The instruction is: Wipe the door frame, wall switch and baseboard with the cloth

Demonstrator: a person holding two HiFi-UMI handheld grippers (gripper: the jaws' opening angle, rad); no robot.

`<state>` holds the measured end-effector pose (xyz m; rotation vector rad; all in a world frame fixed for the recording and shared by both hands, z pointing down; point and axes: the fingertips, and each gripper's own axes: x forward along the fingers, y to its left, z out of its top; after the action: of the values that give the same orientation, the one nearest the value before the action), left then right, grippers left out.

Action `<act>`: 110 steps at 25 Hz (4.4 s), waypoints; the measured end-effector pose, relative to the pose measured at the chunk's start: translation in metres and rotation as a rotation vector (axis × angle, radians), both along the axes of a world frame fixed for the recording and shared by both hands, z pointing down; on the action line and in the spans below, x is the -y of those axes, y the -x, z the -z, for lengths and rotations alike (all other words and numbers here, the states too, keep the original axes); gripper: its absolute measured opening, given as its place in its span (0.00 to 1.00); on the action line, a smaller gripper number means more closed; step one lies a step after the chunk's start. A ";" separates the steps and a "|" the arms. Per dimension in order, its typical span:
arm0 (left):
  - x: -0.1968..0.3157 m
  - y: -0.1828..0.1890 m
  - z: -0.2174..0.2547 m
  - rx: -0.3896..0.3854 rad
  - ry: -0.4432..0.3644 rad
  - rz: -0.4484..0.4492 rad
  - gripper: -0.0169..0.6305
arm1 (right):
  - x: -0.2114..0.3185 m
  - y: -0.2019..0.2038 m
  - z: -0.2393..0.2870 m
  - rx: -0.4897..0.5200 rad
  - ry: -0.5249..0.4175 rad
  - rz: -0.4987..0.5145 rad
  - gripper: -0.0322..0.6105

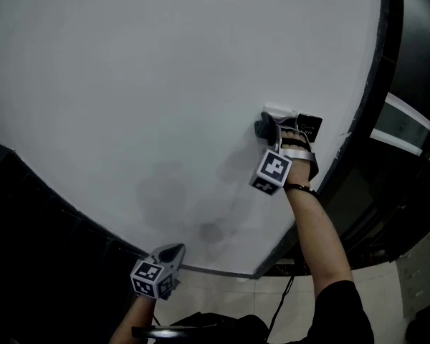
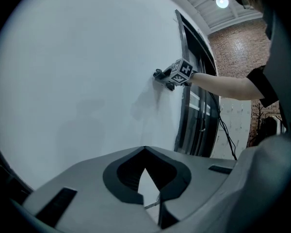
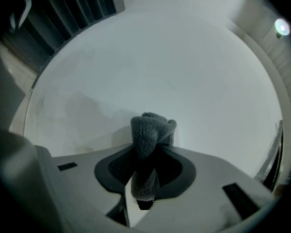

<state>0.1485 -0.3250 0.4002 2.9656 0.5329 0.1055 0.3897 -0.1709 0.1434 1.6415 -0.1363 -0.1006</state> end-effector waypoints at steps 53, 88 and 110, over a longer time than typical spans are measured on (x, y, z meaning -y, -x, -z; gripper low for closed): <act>-0.048 -0.021 0.002 0.016 -0.032 -0.039 0.03 | -0.084 -0.028 0.026 0.574 -1.131 0.420 0.20; -0.047 -0.025 -0.005 0.023 -0.002 -0.060 0.03 | -0.050 0.037 0.002 0.637 -0.826 0.532 0.19; -0.040 -0.008 0.008 -0.006 0.011 -0.061 0.03 | -0.034 -0.023 0.023 0.594 -1.007 0.461 0.19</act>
<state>0.1569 -0.2846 0.3918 2.9400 0.6232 0.0990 0.4126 -0.1367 0.1208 2.5743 -1.0578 -0.0229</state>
